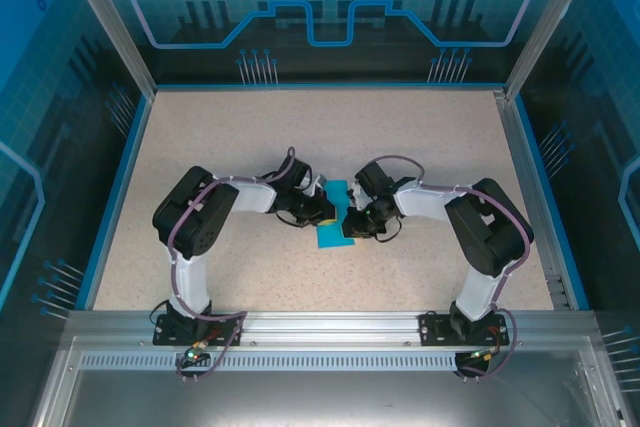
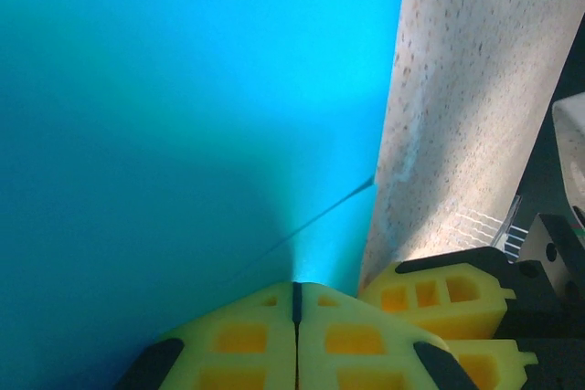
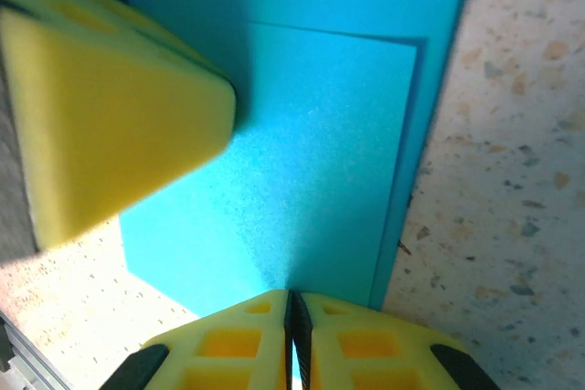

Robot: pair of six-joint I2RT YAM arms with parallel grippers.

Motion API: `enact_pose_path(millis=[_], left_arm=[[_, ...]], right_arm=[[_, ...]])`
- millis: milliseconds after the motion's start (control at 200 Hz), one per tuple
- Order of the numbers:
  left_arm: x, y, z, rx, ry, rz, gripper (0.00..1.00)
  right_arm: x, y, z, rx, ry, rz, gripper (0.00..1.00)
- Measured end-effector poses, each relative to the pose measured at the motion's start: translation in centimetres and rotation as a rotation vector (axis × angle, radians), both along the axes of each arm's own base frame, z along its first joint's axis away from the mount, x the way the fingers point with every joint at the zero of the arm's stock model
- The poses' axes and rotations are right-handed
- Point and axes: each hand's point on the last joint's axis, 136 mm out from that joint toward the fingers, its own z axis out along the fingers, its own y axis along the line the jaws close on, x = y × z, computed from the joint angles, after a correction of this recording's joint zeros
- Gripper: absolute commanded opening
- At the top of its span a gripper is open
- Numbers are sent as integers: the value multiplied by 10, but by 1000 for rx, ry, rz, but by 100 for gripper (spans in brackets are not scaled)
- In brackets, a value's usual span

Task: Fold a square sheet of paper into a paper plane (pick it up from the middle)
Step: Fold the triangle a second time at the center of the table.

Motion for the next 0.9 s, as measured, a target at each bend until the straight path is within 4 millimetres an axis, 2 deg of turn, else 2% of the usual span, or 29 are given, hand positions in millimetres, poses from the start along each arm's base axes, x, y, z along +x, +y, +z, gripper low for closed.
enact_pose_path(millis=[420,735,825,900], left_arm=[[22,27,-1,64,-24,61,6],[41,60,2,136,-65,135,7],[47,70,11,153,-89,168,7],[50,72,30,141,-135,185,7]], right_arm=[[0,0,-1,25,13,-6,13],[0,0,-1,25,14,-6,13],[0,0,-1,26,14,-6,13],[0,-1,-1,26,15,-7,12]])
